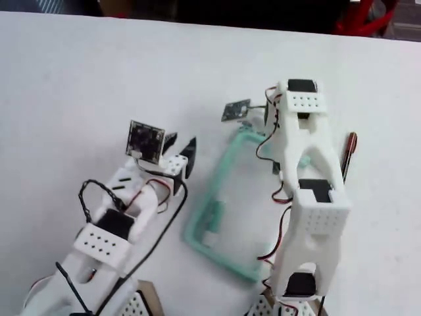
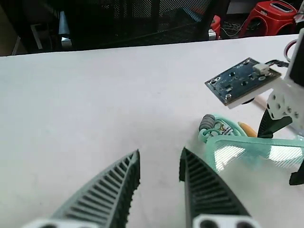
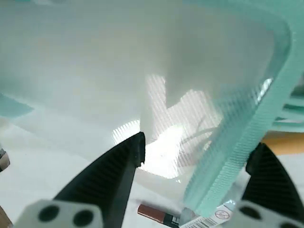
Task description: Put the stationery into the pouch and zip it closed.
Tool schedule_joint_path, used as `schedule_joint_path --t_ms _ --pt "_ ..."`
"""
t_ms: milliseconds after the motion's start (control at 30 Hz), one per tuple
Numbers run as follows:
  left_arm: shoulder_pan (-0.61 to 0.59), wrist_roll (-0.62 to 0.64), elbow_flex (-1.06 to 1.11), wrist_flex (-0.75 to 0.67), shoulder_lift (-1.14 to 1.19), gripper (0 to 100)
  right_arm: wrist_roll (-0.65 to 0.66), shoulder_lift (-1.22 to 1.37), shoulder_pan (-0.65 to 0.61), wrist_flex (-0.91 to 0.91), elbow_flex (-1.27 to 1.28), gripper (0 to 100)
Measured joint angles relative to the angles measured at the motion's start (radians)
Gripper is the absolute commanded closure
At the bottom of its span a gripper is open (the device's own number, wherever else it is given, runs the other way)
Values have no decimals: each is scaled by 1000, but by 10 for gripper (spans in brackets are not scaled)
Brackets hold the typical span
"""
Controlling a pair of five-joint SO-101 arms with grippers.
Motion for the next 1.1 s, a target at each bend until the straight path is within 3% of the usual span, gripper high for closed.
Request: schedule_joint_path --t_ms 533,600,767,1100 --pt "0 0 0 0 0 854 -20 11 110 3 -9 671" --pt "0 0 0 0 0 854 -57 11 114 3 -9 728" --pt "0 0 0 0 0 854 -81 11 115 3 -11 982" --pt "0 -6 0 -3 0 854 31 5 124 6 43 980"
